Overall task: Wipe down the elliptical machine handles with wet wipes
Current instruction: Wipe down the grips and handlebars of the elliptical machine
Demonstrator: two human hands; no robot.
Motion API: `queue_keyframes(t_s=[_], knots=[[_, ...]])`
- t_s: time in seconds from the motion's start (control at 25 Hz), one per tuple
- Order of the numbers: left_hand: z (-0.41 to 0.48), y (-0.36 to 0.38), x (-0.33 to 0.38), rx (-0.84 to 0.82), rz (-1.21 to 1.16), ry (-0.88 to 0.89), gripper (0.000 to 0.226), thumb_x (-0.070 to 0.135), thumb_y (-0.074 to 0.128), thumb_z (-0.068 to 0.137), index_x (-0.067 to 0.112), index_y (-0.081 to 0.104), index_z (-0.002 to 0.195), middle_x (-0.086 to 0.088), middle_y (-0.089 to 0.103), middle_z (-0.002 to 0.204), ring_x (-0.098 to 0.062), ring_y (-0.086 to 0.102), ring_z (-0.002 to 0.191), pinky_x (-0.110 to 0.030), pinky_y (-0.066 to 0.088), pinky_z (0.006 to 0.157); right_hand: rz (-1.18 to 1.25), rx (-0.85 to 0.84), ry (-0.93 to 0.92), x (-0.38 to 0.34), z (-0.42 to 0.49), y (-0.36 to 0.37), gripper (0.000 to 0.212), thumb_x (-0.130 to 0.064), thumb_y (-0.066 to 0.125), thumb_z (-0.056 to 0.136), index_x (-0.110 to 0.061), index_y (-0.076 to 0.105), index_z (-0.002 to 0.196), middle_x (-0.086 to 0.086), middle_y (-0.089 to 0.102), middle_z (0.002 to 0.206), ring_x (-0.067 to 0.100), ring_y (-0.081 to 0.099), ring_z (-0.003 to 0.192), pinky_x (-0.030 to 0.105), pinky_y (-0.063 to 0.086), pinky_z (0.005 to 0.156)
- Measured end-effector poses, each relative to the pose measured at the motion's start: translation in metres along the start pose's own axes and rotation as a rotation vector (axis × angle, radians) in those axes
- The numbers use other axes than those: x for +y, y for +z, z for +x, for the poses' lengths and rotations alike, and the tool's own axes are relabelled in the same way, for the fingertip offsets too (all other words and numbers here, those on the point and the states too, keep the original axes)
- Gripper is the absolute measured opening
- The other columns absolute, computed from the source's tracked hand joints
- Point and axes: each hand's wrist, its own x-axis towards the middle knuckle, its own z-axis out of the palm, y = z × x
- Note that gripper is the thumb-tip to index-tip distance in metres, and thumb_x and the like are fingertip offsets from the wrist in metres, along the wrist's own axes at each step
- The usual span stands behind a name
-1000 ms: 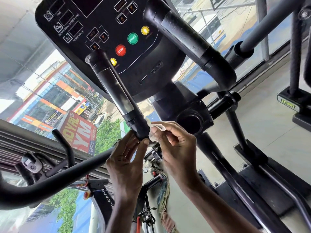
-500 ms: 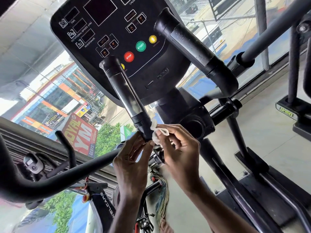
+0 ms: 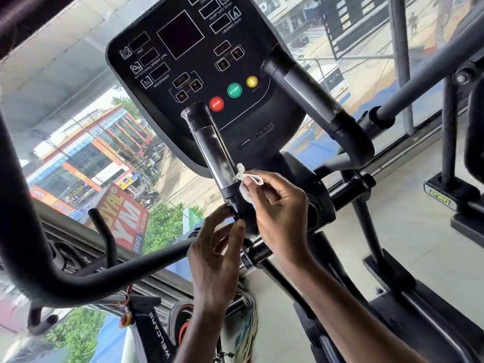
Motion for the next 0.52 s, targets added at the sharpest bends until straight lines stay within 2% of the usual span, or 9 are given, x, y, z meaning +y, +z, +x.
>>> queue_keyframes(t_s=[0.12, 0.2, 0.28, 0.36, 0.44, 0.52], knots=[[0.005, 0.0, 0.0, -0.033, 0.027, 0.043, 0.025, 0.051, 0.065, 0.088, 0.038, 0.066, 0.11, 0.028, 0.074, 0.105, 0.003, 0.073, 0.094, -0.028, 0.062, 0.076, -0.015, -0.027, 0.008, 0.002, 0.007, -0.002, 0.01, -0.009, 0.072, 0.097, -0.005, 0.078, 0.104, 0.005, 0.078, 0.099, 0.024, 0.076, 0.094, 0.047, 0.062, 0.085], [0.007, 0.001, -0.003, -0.029, 0.016, 0.023, 0.019, 0.045, 0.065, 0.091, 0.035, 0.066, 0.107, 0.023, 0.075, 0.101, -0.001, 0.074, 0.093, -0.036, 0.064, 0.076, -0.015, -0.059, 0.043, 0.007, 0.001, -0.01, 0.01, -0.013, 0.071, 0.097, -0.009, 0.079, 0.103, 0.003, 0.078, 0.096, 0.018, 0.076, 0.09, 0.043, 0.06, 0.082], [0.009, 0.001, -0.003, -0.014, -0.013, -0.01, 0.021, 0.051, 0.065, 0.091, 0.036, 0.066, 0.105, 0.015, 0.077, 0.101, -0.009, 0.076, 0.095, -0.046, 0.064, 0.08, 0.039, -0.046, 0.109, 0.006, -0.001, -0.01, 0.007, -0.018, 0.074, 0.095, -0.017, 0.079, 0.1, 0.001, 0.079, 0.091, 0.014, 0.074, 0.084, 0.036, 0.057, 0.079], [0.011, 0.003, -0.003, -0.007, -0.019, -0.017, 0.021, 0.057, 0.062, 0.09, 0.04, 0.064, 0.102, 0.012, 0.077, 0.097, -0.014, 0.076, 0.091, -0.051, 0.063, 0.082, 0.11, -0.027, 0.113, 0.001, 0.003, -0.005, 0.006, -0.013, 0.075, 0.095, -0.013, 0.079, 0.1, 0.006, 0.079, 0.094, 0.018, 0.074, 0.085, 0.034, 0.059, 0.079], [0.013, 0.004, 0.0, -0.003, -0.026, -0.009, 0.018, 0.057, 0.059, 0.093, 0.041, 0.061, 0.1, 0.01, 0.078, 0.089, -0.016, 0.076, 0.085, -0.055, 0.062, 0.08, 0.1, -0.062, 0.039, -0.002, 0.004, -0.005, 0.009, -0.008, 0.073, 0.095, -0.005, 0.077, 0.102, 0.01, 0.077, 0.1, 0.022, 0.075, 0.092, 0.037, 0.061, 0.082], [0.017, 0.003, 0.002, -0.006, -0.029, -0.019, 0.023, 0.059, 0.054, 0.094, 0.04, 0.059, 0.106, 0.009, 0.078, 0.088, -0.017, 0.076, 0.083, -0.057, 0.06, 0.081, 0.105, -0.1, 0.061, -0.002, 0.005, -0.008, 0.009, -0.008, 0.073, 0.094, -0.008, 0.077, 0.102, 0.006, 0.078, 0.097, 0.016, 0.074, 0.087, 0.03, 0.06, 0.078]])
